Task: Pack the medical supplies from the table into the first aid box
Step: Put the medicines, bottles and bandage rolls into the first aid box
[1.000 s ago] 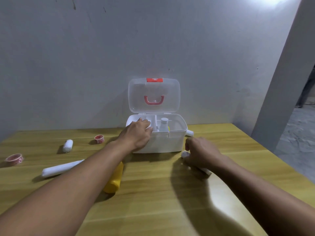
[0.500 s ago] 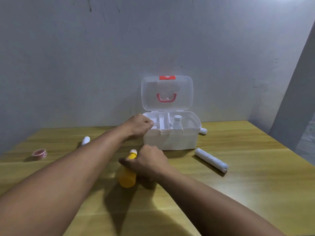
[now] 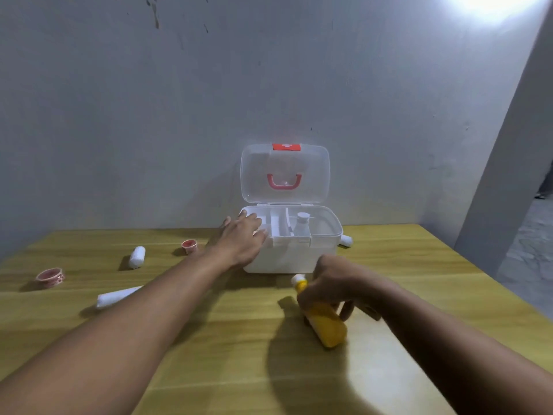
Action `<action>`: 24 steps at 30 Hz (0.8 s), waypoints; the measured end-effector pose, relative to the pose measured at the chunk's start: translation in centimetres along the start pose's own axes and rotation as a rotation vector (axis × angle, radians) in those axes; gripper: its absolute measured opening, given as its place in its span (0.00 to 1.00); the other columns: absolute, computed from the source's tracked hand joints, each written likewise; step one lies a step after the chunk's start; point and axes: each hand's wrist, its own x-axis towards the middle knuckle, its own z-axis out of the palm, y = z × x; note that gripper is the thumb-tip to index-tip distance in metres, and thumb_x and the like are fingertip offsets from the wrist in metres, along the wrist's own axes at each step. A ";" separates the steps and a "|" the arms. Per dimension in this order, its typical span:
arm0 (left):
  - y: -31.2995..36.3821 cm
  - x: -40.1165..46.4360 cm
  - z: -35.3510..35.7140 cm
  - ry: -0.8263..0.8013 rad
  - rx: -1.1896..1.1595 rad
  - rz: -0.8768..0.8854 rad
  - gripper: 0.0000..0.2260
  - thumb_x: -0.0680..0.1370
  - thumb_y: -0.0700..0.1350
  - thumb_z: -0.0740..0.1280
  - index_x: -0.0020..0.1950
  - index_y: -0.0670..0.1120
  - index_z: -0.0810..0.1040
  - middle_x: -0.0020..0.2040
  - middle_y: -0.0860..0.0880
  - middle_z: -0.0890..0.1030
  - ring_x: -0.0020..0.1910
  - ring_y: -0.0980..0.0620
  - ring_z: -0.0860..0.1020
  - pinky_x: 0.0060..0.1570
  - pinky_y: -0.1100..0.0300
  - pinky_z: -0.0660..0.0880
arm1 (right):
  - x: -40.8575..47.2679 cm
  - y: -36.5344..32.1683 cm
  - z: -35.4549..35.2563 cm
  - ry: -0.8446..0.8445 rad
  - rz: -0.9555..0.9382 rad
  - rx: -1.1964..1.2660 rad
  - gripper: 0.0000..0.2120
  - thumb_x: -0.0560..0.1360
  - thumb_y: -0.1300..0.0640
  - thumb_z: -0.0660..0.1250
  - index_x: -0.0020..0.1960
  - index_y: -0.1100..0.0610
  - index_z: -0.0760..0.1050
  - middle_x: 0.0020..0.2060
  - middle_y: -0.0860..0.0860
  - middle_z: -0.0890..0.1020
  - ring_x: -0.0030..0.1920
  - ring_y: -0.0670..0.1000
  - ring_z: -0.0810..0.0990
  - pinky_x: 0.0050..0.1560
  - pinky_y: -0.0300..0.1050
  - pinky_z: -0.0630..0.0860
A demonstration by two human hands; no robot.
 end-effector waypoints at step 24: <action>2.1 0.3 1.0 -0.113 0.206 0.055 0.22 0.83 0.52 0.45 0.74 0.46 0.62 0.78 0.50 0.59 0.78 0.52 0.54 0.76 0.50 0.43 | 9.2 1.6 -6.9 0.526 -0.104 -0.260 0.19 0.69 0.46 0.72 0.58 0.47 0.73 0.55 0.51 0.80 0.57 0.57 0.76 0.62 0.58 0.66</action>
